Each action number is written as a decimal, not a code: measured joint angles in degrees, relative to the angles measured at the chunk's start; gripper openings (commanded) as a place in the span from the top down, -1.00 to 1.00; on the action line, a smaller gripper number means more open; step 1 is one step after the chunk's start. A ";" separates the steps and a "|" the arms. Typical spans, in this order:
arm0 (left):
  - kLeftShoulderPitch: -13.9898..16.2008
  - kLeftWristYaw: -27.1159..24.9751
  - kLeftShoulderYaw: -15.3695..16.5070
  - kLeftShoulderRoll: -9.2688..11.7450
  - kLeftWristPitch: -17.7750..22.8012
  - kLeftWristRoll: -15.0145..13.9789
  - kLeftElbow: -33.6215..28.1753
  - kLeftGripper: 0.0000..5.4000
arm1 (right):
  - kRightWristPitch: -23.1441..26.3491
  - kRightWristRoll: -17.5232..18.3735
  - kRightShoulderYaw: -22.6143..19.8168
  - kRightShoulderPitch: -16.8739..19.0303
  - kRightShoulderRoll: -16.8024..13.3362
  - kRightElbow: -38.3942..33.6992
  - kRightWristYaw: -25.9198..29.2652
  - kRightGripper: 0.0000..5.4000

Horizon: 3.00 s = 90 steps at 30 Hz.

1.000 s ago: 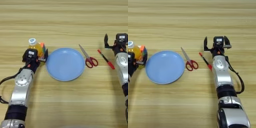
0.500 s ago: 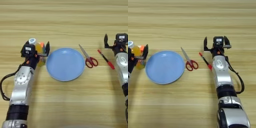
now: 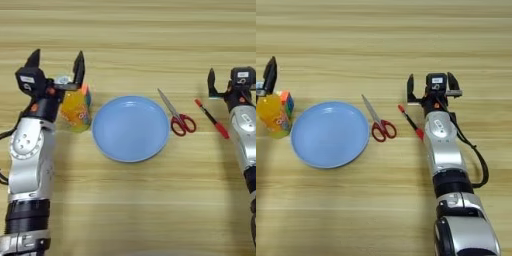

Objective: Move the objects on the table

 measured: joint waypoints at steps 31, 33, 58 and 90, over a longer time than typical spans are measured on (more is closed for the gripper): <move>-9.19 9.05 6.12 7.62 -7.20 7.17 31.56 -0.99 | -0.02 0.00 0.00 0.00 -0.21 -0.32 1.15 -1.00; -9.50 9.57 6.14 7.80 -7.24 7.49 33.56 -0.99 | -0.02 -0.01 0.01 0.00 -0.22 -0.41 1.18 -1.00; -10.80 8.57 3.53 9.17 -7.31 9.10 38.07 -0.99 | 0.09 0.38 -0.19 1.84 -0.27 -2.91 2.28 -1.00; -11.22 8.62 3.17 9.36 -7.11 9.09 39.50 -0.99 | -0.02 -0.53 0.24 2.28 -0.18 -3.81 2.16 -1.00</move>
